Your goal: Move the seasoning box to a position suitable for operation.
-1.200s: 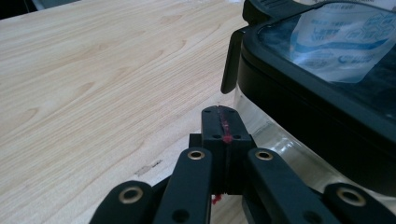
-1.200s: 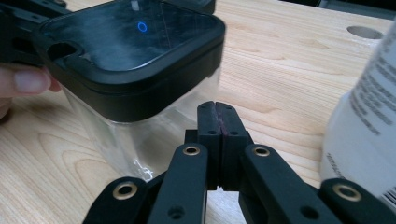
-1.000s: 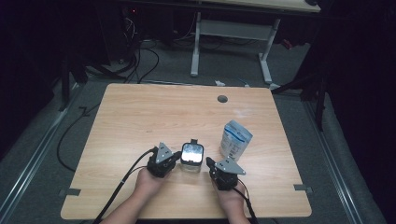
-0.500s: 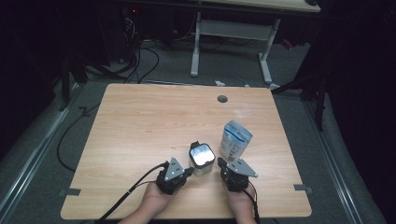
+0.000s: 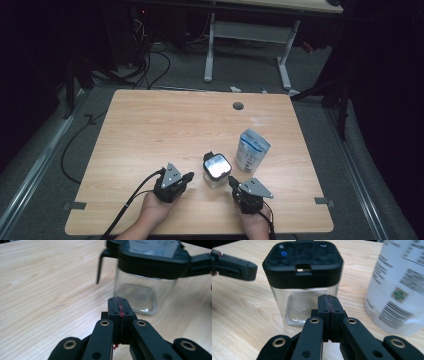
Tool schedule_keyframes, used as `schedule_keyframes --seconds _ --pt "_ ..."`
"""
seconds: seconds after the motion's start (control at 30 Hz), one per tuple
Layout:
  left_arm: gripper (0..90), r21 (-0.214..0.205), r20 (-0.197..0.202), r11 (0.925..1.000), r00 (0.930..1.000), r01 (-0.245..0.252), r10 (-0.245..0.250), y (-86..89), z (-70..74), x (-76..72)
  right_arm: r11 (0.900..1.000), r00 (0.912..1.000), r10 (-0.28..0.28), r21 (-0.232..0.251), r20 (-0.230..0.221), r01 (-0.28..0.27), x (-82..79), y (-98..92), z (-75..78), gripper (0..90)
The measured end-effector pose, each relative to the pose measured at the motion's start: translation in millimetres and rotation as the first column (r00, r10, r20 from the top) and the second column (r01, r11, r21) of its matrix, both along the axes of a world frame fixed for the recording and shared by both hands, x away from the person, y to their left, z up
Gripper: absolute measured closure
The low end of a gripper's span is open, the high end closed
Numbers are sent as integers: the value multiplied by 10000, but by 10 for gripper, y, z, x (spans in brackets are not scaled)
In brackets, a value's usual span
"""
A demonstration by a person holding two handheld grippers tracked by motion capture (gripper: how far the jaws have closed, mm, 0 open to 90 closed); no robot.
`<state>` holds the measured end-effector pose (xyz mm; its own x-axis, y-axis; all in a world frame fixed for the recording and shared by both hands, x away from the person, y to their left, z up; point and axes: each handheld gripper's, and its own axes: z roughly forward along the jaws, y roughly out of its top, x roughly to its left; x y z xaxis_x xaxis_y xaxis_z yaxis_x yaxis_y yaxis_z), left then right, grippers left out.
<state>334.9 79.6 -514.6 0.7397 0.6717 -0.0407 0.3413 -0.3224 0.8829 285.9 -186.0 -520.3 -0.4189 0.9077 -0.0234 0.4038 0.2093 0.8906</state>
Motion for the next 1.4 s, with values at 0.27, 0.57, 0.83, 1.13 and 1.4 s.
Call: schedule_keyframes --seconds 0.27,0.57,0.83,1.13,1.4 --pt "858 -373 388 9980 9978 -514 528 144 140 68 9998 9999 -87 -191 -109 85 494 127 33 899" --pt "816 -859 1059 9848 9814 -1512 1600 235 376 168 9979 9979 624 177 -197 -620 574 390 33 898" --pt "822 -688 1130 9779 9724 -1975 2043 108 377 334 9937 9938 1103 238 -151 -1099 438 449 17 899" --pt "900 -620 1051 9792 9743 -1934 1991 0 319 424 9954 9957 858 460 -339 -842 413 302 -48 900" --pt "900 -565 1114 9791 9733 -1954 2007 -44 300 413 9951 9960 866 497 -210 -855 403 285 -32 898"
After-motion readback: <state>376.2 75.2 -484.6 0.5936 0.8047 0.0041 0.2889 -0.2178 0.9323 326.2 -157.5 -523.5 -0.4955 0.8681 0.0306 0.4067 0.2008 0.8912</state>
